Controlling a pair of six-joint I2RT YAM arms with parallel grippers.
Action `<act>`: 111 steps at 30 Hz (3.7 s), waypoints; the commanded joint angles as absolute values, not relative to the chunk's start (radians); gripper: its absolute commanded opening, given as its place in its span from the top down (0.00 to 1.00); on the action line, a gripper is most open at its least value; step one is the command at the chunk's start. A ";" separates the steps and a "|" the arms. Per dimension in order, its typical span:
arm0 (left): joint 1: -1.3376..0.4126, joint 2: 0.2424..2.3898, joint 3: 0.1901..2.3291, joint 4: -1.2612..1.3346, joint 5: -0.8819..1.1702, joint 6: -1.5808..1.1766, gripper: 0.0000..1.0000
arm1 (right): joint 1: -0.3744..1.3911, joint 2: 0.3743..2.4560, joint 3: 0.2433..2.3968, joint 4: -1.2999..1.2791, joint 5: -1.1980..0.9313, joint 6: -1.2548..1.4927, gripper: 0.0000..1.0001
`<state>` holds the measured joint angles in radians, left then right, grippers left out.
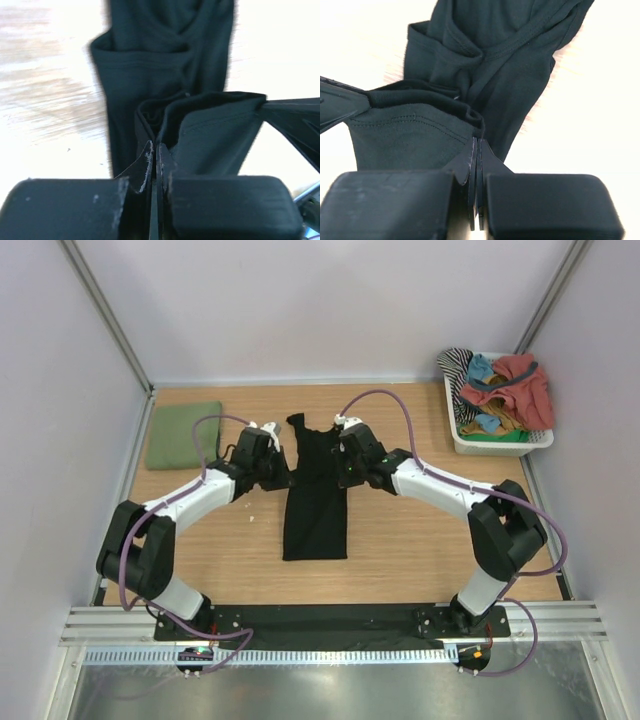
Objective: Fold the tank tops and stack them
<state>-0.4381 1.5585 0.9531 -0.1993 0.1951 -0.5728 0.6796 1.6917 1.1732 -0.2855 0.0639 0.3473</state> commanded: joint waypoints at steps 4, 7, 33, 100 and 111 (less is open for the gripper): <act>-0.443 1.519 1.043 -0.216 0.195 -0.586 1.00 | 0.681 1.628 1.212 -0.317 0.138 0.357 0.99; -0.442 1.517 1.063 -0.218 0.196 -0.592 1.00 | 0.680 1.618 1.226 -0.337 0.161 0.357 0.99; -0.440 1.839 1.391 -0.302 0.080 -0.595 0.99 | 0.549 1.841 1.425 -0.354 0.074 0.354 0.94; -0.609 1.330 0.667 -0.230 0.058 -0.746 0.37 | 0.775 1.404 0.706 -0.137 -0.181 0.572 0.47; -0.620 1.431 0.644 -0.115 0.107 -0.750 0.54 | 0.787 1.522 0.744 -0.103 -0.121 0.538 0.57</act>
<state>-0.6090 1.4101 0.6598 -0.1871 0.0818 -0.7368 0.7826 1.5093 0.7113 -0.1600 -0.1482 0.5518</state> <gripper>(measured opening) 0.474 0.430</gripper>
